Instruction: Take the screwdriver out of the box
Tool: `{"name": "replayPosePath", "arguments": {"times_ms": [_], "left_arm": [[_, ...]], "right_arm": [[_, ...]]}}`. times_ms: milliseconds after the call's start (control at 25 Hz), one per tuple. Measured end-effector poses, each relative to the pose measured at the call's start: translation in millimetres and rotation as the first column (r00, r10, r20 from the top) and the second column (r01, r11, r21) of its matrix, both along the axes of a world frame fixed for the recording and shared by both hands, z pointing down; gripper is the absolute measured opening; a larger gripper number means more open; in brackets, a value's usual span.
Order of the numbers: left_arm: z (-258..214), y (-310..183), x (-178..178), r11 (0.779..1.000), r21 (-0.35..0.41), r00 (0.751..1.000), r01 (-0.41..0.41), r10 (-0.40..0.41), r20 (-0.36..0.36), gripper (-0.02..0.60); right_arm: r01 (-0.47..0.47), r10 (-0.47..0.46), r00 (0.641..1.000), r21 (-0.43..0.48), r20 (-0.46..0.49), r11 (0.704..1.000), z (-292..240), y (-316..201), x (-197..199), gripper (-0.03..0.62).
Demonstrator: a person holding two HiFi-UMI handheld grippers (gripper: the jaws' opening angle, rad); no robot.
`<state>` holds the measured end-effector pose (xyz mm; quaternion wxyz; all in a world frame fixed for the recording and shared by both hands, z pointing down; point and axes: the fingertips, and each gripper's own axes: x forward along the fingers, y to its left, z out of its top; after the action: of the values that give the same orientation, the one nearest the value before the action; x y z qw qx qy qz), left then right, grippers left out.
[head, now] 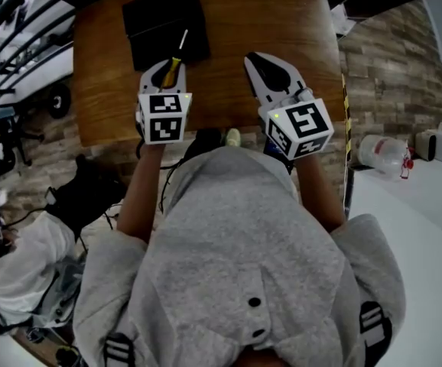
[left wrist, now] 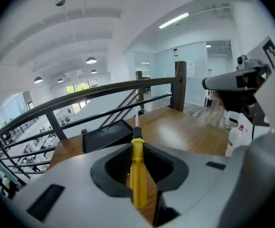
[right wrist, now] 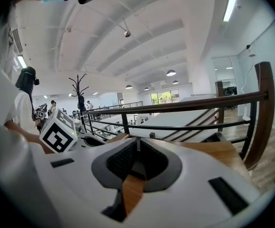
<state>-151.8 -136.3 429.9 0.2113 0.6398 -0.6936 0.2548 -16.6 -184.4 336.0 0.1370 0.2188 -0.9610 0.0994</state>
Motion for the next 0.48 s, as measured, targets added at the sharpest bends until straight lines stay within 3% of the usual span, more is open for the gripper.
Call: {"name": "replayPosePath", "arguments": {"times_ms": [480], "left_arm": [[-62.9,58.0,31.9,0.98,0.185,0.996,0.077,-0.085,0.033,0.084]], "right_arm": [[-0.006,0.004,0.998,0.04,0.062,0.999,-14.9,26.6,32.4,0.026]]}}
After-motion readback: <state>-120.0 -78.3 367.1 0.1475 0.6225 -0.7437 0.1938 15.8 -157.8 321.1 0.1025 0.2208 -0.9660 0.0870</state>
